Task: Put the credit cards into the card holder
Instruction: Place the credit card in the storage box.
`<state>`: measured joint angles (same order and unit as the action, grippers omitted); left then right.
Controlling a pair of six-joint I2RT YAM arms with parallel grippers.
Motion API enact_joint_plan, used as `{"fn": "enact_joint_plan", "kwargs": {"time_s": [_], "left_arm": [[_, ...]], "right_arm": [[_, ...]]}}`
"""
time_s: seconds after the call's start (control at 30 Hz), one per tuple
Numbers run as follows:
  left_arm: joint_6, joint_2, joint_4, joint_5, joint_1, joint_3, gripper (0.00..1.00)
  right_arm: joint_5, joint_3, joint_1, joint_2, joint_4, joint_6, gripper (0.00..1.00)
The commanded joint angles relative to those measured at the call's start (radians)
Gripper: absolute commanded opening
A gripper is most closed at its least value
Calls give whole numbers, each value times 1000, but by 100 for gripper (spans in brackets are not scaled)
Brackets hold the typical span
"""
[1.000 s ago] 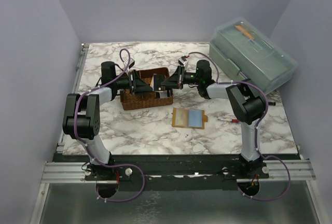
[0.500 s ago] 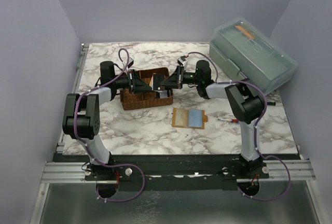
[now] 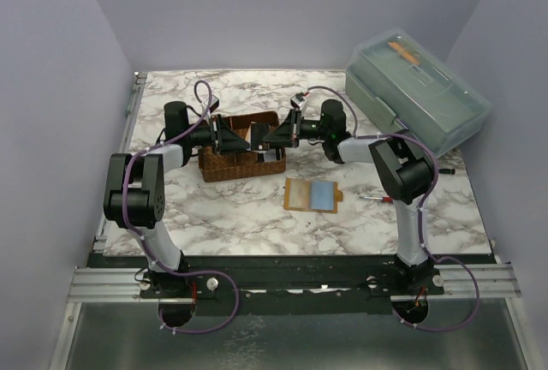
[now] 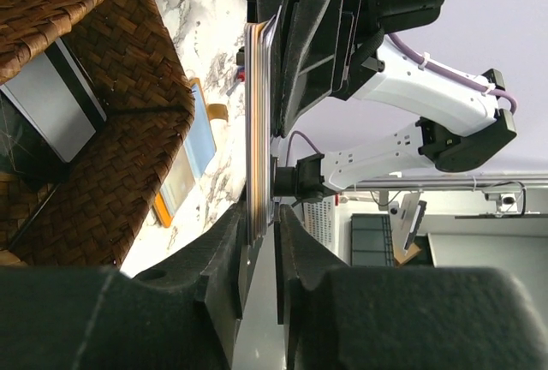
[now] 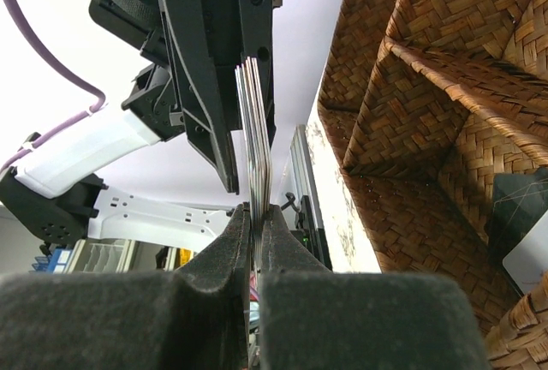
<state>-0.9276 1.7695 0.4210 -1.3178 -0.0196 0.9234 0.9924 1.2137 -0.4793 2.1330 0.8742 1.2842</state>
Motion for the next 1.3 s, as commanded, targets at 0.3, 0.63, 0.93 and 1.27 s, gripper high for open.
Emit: {"fn": "enact_joint_plan", "kwargs": {"time_s": [0.3, 0.63, 0.93, 1.27], "left_arm": [[-2, -8, 54, 22, 40, -39, 0], [-11, 1, 54, 37, 59, -53, 0], [-12, 1, 53, 32, 61, -55, 0], [-12, 1, 56, 39, 65, -55, 0]], "right_arm": [[35, 19, -16, 27, -25, -25, 7], [22, -1, -16, 27, -32, -49, 28], [13, 20, -16, 32, -83, -88, 34], [-17, 21, -18, 22, -184, -148, 14]]}}
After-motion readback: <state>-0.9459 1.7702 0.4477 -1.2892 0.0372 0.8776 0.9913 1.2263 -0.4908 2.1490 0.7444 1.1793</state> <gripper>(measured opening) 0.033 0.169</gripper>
